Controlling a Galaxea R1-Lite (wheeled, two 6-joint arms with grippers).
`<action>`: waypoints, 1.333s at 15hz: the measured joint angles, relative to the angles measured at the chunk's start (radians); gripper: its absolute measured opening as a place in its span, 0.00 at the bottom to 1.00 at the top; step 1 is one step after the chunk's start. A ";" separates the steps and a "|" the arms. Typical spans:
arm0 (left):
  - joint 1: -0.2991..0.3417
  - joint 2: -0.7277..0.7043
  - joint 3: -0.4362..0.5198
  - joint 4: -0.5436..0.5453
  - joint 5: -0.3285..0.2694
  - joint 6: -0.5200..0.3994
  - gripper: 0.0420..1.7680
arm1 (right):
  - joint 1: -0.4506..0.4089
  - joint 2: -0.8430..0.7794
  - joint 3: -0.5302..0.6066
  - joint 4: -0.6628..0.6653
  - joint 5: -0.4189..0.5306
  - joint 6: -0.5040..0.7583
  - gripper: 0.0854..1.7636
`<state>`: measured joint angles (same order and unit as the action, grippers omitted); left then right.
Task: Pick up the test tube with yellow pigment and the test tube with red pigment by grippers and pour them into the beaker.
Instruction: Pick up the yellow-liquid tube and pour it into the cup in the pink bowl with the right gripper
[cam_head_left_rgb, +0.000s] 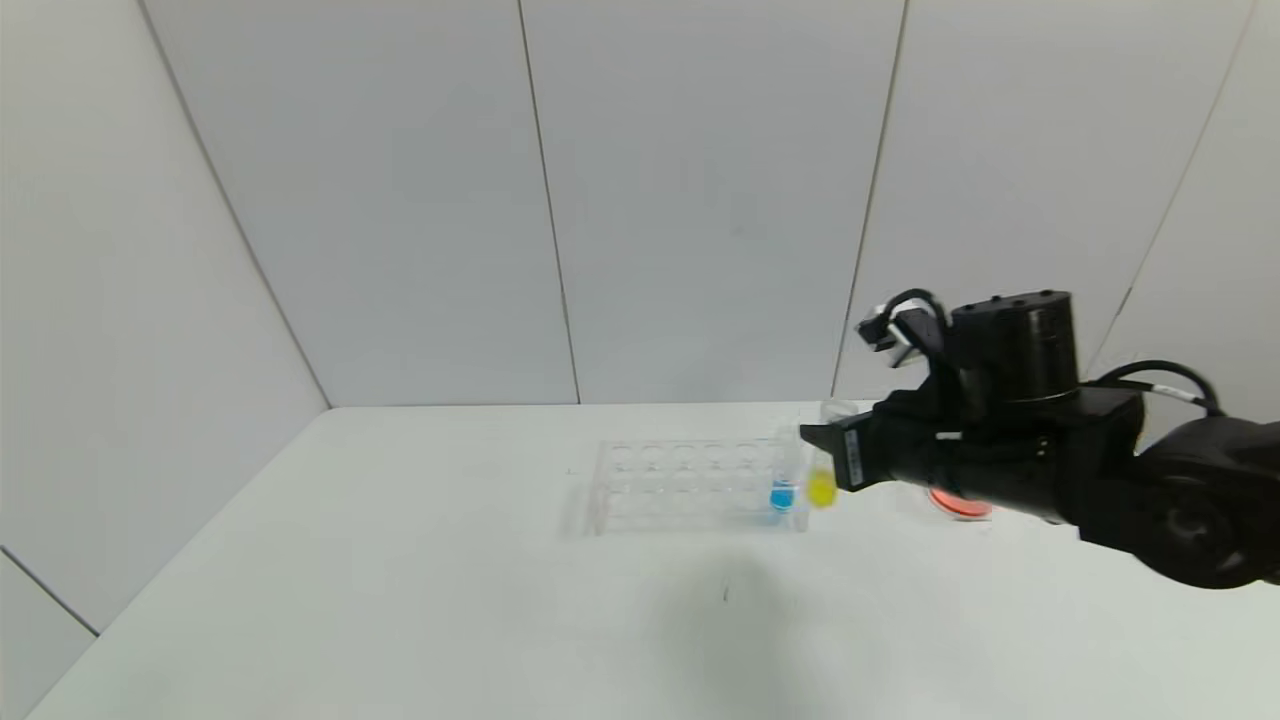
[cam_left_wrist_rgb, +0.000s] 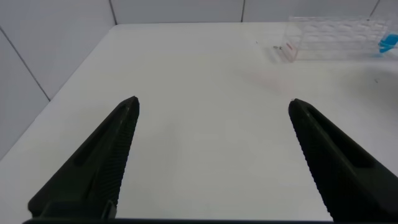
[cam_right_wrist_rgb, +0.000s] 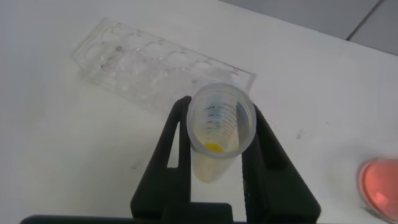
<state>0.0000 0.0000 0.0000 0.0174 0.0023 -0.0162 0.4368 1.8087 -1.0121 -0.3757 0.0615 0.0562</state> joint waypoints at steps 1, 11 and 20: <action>0.000 0.000 0.000 0.000 0.000 0.000 0.97 | -0.070 -0.033 0.019 0.021 0.083 -0.033 0.26; 0.000 0.000 0.000 0.000 0.000 0.000 0.97 | -0.600 -0.156 -0.058 0.384 0.643 -0.500 0.26; 0.000 0.000 0.000 0.000 0.000 0.000 0.97 | -0.757 0.054 -0.547 0.872 0.667 -0.847 0.26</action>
<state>0.0000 0.0000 0.0000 0.0174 0.0028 -0.0162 -0.3202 1.8626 -1.5591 0.4964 0.7285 -0.7904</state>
